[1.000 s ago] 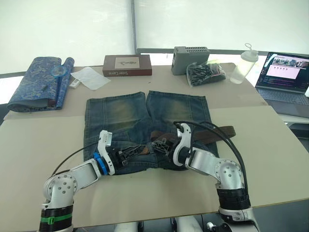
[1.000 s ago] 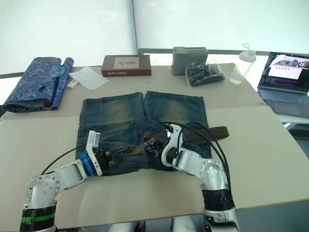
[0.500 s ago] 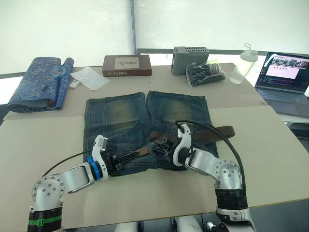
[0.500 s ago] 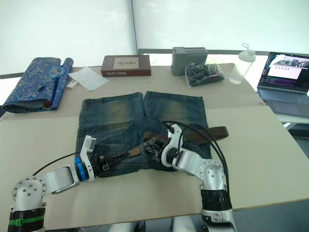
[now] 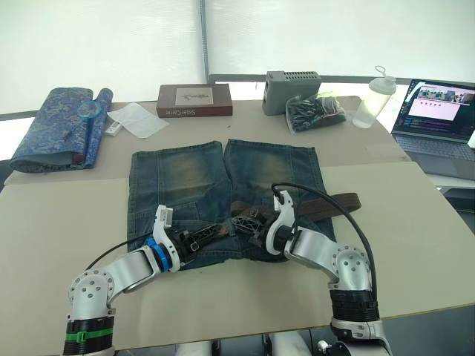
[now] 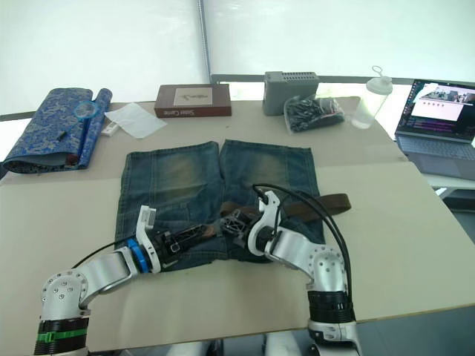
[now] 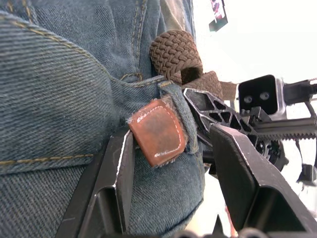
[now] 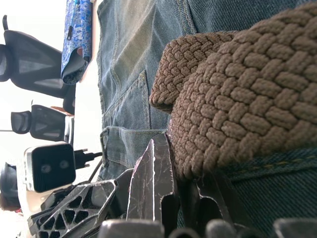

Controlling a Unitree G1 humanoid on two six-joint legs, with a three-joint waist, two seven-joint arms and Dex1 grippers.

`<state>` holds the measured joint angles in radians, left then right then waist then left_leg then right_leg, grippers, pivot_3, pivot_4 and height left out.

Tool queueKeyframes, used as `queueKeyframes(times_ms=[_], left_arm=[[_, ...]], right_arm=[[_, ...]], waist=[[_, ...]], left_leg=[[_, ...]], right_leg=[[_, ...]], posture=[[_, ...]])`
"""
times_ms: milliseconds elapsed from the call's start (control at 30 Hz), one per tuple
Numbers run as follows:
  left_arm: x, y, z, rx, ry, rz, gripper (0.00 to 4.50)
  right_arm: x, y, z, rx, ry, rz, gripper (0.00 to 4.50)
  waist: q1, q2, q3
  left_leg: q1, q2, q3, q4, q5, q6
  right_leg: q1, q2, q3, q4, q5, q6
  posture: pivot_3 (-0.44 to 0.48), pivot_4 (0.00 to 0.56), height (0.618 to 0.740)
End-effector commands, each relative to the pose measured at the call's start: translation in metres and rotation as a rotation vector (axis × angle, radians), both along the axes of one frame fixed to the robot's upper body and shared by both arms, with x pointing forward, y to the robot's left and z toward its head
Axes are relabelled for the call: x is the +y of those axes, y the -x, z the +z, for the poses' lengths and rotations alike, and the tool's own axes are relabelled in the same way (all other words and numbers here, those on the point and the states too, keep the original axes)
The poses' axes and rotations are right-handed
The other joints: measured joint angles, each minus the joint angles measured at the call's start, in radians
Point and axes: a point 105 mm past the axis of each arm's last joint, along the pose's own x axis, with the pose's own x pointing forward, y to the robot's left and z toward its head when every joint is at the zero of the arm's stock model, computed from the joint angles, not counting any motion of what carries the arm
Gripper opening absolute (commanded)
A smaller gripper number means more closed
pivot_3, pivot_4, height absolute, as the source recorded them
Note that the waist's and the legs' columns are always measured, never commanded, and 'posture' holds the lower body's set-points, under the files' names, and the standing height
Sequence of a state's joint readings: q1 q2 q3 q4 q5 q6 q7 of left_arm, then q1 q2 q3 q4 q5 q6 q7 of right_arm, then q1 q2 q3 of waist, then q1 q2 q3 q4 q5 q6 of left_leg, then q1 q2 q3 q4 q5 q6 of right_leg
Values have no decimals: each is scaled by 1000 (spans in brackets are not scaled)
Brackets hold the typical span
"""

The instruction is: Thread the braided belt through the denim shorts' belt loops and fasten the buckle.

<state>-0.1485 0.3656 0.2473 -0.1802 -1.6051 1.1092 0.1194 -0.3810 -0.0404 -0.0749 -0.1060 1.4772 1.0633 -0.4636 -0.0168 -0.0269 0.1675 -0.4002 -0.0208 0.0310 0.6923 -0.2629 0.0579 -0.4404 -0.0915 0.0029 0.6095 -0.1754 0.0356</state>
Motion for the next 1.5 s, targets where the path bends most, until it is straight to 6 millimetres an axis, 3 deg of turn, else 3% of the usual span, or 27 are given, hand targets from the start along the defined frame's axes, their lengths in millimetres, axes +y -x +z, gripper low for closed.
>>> queueKeyframes(times_ms=[33,133,233,267,367,467,567,600,767,933,1100,1267,1500], left_arm=[[-4,-4,9,-20,46,9,2457],[-3,-6,11,-19,58,22,1632],[-2,-6,11,-20,55,20,154],[-2,-6,11,-21,55,21,71],[-1,-8,14,-27,58,26,0],[7,-11,20,-44,63,55,0],[18,-14,26,-55,61,81,0],[22,-14,26,-56,55,88,0],[38,-13,28,-58,30,103,0],[49,-8,33,-66,17,96,0],[63,0,37,-69,-1,78,0],[97,16,44,-68,-22,94,0],[147,42,43,-26,-68,155,0]], right_arm=[[6,4,8,-29,-17,42,0],[6,4,8,-43,-4,48,0],[6,4,14,-93,-2,66,0],[6,5,17,-119,7,81,0],[5,8,22,-171,24,106,1056],[-5,20,33,-370,199,215,2075],[-18,28,40,-531,358,289,2075],[-22,28,42,-561,383,294,1860],[-44,16,40,-590,485,267,68],[-67,-10,3,-527,779,237,24],[-83,-14,-31,-508,1019,327,24],[-88,-11,-42,-479,1030,349,24],[-88,-10,-38,-490,1033,352,24]], waist=[[1,0,0],[1,0,0],[1,0,0],[1,0,0],[1,0,0],[2,0,0],[4,0,0],[5,0,0],[2,0,0],[3,0,0],[5,-2,-1],[5,-4,-2],[5,-6,-3]], left_leg=[[0,0,0,0,0,0],[0,0,0,0,0,0],[0,0,0,0,0,0],[0,0,0,0,0,0],[0,0,0,0,0,0],[0,0,0,0,0,0],[-2,-1,0,1,0,0],[-2,-1,0,1,0,0],[-1,0,0,1,0,0],[-2,0,0,1,0,0],[-2,0,1,1,0,0],[2,0,1,1,0,-1],[3,1,0,0,-1,-2]], right_leg=[[0,0,0,0,0,0],[0,0,0,0,0,0],[0,0,0,0,0,0],[0,1,0,0,0,0],[0,1,0,0,0,0],[0,1,0,-1,0,0],[0,0,-1,-1,0,1],[0,1,-1,-2,-1,1],[0,1,-1,-2,-2,0],[0,0,-1,-2,-2,0],[-1,-1,-1,-2,-4,-4],[2,-2,-2,-2,-6,-6],[0,-3,-3,-2,-7,-7]], posture=[[0,150,740],[0,150,740],[0,150,740],[0,150,740],[0,150,740],[0,150,740],[0,150,740],[0,150,740],[0,150,740],[0,150,740],[0,150,740],[0,150,740],[0,150,740]])
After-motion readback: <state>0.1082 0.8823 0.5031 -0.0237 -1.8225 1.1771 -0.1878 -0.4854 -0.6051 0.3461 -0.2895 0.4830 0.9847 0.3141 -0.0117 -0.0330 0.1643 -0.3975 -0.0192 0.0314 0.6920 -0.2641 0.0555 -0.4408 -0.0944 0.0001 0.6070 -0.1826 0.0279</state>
